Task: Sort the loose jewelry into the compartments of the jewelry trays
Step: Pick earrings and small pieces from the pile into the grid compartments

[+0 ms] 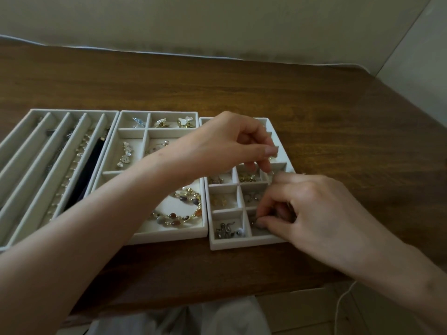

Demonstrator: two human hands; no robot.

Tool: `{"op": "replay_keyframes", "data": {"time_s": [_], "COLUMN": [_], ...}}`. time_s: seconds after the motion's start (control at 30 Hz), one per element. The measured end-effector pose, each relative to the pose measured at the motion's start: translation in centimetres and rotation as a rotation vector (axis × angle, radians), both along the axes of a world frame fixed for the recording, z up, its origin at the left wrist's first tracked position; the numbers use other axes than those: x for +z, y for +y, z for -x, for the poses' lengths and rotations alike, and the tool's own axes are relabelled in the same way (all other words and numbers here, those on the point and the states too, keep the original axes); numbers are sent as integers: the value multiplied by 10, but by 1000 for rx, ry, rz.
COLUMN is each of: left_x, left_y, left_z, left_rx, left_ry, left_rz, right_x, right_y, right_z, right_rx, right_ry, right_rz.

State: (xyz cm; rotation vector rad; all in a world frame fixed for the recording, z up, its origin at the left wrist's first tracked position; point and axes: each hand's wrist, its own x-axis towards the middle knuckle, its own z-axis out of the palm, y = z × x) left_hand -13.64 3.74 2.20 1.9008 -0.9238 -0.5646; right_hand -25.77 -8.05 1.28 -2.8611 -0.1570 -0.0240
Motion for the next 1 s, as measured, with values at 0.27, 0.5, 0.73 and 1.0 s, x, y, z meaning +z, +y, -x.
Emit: {"op": "replay_keyframes", "data": {"time_s": [0.27, 0.5, 0.73, 1.0], "left_x": [1, 1, 1, 2], "left_y": [-1, 0, 0, 2], "left_z": [2, 1, 0, -4], "left_rx": [-2, -7, -6, 22], "left_ry": [12, 9, -6, -36], "left_rz": [1, -8, 2, 16], "right_x": [5, 6, 10, 13], "right_y": [10, 17, 14, -11], "right_z": [4, 5, 5, 1], "right_rx": [-101, -159, -169, -81], "right_ry": [61, 63, 79, -57], "right_rz": [-31, -14, -43, -263]}}
